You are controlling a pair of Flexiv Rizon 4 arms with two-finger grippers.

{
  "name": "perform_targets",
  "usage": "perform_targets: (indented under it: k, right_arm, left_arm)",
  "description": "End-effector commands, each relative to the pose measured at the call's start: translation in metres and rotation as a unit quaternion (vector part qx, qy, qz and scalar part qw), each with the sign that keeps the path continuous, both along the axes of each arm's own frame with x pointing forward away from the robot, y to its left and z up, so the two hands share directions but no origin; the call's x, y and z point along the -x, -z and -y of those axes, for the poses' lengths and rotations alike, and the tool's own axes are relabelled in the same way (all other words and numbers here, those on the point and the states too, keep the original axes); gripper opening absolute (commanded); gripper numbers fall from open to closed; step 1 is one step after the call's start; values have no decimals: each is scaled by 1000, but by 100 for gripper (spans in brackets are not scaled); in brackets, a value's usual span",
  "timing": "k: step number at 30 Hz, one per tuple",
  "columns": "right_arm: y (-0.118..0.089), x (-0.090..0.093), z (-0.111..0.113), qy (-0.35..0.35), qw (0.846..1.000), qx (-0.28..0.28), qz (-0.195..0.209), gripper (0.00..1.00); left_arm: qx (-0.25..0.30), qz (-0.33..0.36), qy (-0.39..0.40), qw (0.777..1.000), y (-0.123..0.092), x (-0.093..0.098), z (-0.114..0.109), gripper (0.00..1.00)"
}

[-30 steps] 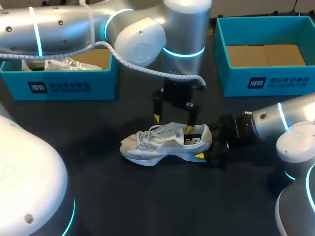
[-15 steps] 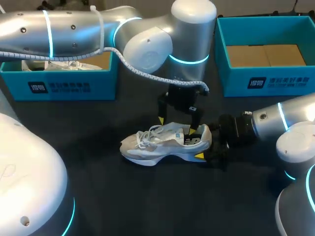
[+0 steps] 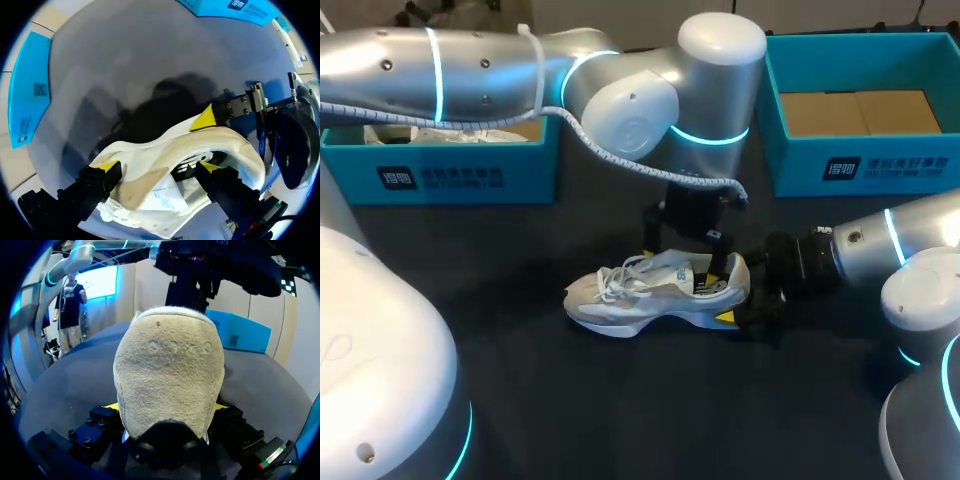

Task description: Take the shoe out of the shoebox, open the shoe tongue, remove and reinsert the insole, then place the shoe into the shoebox

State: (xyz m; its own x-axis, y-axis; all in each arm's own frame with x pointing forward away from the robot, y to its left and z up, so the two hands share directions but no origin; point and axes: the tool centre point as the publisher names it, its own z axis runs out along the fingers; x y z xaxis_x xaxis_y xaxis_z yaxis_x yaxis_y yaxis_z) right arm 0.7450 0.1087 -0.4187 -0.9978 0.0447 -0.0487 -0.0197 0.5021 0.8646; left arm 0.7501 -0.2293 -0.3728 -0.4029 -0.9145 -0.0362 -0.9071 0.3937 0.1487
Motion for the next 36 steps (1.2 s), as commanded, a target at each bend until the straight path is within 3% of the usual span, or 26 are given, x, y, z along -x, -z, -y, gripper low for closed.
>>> perform_targets:
  k: [1, 13, 21, 33, 34, 36]
  right_arm:
    - [-1, -1, -1, 0, 1000, 2, 0, 0]
    - [-1, -1, -1, 0, 1000, 2, 0, 0]
    - [-1, -1, -1, 0, 1000, 2, 0, 0]
    - [-1, -1, -1, 0, 1000, 2, 0, 0]
    - [-1, -1, -1, 0, 1000, 2, 0, 0]
    - [-1, -1, -1, 0, 1000, 2, 0, 0]
  left_arm:
    - [-13, 15, -20, 1000, 3, 5, -2, 100]
    - [-20, 24, -66, 997, -6, 14, -25, 100]
    - [-22, 29, -97, 995, -21, 14, -50, 100]
    - [-25, 16, -125, 992, -38, 20, -69, 100]
    - [-25, 15, -126, 992, -39, 21, -69, 99]
    - [-29, 6, -128, 991, -41, 22, -69, 64]
